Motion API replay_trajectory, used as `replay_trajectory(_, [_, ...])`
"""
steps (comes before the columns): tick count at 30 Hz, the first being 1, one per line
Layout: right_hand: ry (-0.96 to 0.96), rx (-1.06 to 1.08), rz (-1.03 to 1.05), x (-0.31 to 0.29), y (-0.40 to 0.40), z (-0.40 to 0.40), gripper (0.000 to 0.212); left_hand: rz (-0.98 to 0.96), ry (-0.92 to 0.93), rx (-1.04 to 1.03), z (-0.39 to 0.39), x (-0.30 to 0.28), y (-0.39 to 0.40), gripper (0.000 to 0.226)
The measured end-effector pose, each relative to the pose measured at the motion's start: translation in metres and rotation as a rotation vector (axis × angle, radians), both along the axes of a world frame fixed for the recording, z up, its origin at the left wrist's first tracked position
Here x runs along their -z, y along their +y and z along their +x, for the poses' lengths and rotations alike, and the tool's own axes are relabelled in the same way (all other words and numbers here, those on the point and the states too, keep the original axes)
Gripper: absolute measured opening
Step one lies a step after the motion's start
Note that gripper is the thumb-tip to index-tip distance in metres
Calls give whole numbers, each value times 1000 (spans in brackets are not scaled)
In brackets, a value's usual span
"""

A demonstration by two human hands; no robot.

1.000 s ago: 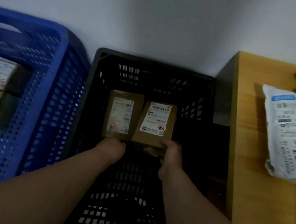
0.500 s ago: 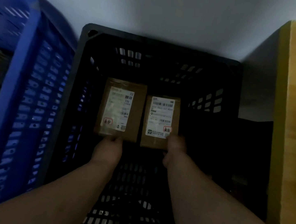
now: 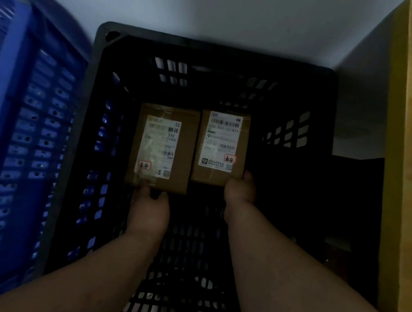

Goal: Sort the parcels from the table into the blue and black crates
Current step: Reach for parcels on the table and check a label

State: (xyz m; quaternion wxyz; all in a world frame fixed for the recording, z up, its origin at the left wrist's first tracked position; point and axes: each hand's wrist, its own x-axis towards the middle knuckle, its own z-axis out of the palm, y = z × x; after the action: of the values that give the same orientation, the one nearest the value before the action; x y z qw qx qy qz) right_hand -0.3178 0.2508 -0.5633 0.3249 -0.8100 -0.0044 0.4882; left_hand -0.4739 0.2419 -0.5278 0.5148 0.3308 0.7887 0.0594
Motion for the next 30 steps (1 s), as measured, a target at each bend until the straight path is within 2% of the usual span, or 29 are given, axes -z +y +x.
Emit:
replay_trajectory(4, [34, -66, -54, 5, 6, 2, 34, -51, -118, -14, 1, 3, 3, 63])
replay_trajectory(6, [114, 36, -20, 6, 4, 1, 43, -100, -149, -9, 2, 4, 6, 68])
replay_trajectory(9, [195, 264, 9, 1, -1, -2, 70, -152, -140, 11, 1, 2, 10, 74])
replay_trajectory(11, [203, 348, 6, -7, -5, -5, 73, -177, -156, 3, 0, -4, 10, 76])
replay_trajectory(13, [218, 368, -15, -17, -10, -10, 67, -188, -184, -28, -2, -13, 10, 72])
replay_trajectory(15, [236, 308, -54, -30, -16, -14, 56, -186, -187, -25, -3, -25, 7, 68])
replay_trajectory(19, [314, 37, -107, -68, -32, -19, 39, -157, -170, 94, -5, -59, -5, 72])
replay_trajectory(24, [280, -277, -110, -134, -41, -22, 13, -63, -126, 134, -4, -120, -19, 67])
replay_trajectory(30, [226, -451, 36, -235, -43, -14, 7, 66, -124, 176, 3, -201, -26, 65])
